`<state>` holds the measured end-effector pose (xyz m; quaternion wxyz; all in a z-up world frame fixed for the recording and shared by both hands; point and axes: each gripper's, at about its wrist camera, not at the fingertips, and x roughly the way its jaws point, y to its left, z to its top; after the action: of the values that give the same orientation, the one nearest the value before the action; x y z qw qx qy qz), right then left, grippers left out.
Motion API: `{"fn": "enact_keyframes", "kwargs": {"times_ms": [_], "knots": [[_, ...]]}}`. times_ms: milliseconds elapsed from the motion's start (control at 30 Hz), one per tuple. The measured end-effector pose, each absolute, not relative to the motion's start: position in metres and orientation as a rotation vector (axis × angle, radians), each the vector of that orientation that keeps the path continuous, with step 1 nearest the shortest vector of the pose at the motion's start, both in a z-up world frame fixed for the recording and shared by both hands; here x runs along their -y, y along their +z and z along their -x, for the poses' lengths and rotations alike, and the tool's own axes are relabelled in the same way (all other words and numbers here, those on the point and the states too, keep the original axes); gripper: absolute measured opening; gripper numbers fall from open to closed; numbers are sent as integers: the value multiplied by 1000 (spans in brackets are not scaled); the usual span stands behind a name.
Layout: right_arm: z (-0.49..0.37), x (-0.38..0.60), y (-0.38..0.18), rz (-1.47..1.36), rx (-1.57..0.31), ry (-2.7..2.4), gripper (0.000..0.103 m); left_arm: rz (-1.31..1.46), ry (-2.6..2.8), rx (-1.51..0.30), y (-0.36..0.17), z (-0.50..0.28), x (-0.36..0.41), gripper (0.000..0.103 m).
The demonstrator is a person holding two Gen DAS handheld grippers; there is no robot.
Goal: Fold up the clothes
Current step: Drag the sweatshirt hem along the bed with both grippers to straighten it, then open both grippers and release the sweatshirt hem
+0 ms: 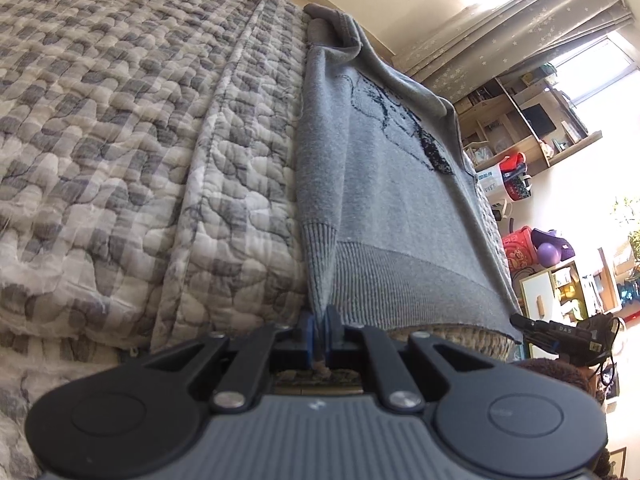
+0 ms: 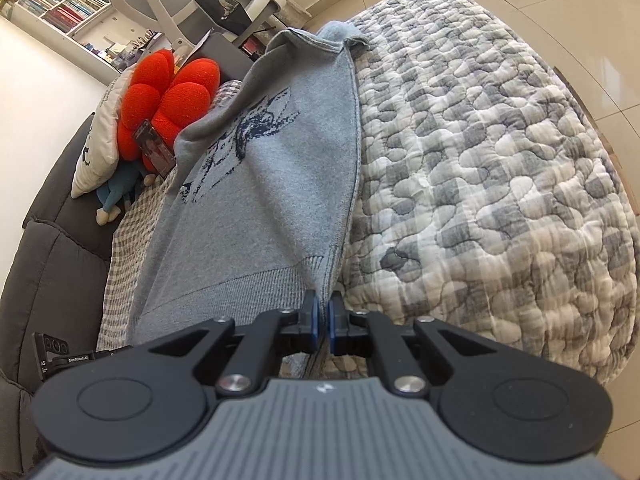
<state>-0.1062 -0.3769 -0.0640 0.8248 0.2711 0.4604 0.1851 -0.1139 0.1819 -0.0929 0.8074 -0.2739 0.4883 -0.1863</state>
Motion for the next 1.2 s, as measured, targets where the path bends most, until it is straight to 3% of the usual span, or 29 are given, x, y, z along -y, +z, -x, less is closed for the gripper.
{"fn": "enact_keyframes", "kwargs": {"times_ms": [333,633,1000,1100,1200], "knots": [[103,371,-71,-508,-1005,384,7,497,-386,-1059,-97,110,-173,5],[113,376,-48,-520,-913,421,6,520,-452,-1023,-84,125,-176,4],[101,368,-74,-488,-1008,373,7,462,-405,-1066,-100,114,-171,5],[99,369,-69,-481,-1019,387,15,434,-431,-1089,-94,113,-171,7],[95,368,-63,-456,-1030,391,16,406,-444,-1107,-88,111,-173,23]]}}
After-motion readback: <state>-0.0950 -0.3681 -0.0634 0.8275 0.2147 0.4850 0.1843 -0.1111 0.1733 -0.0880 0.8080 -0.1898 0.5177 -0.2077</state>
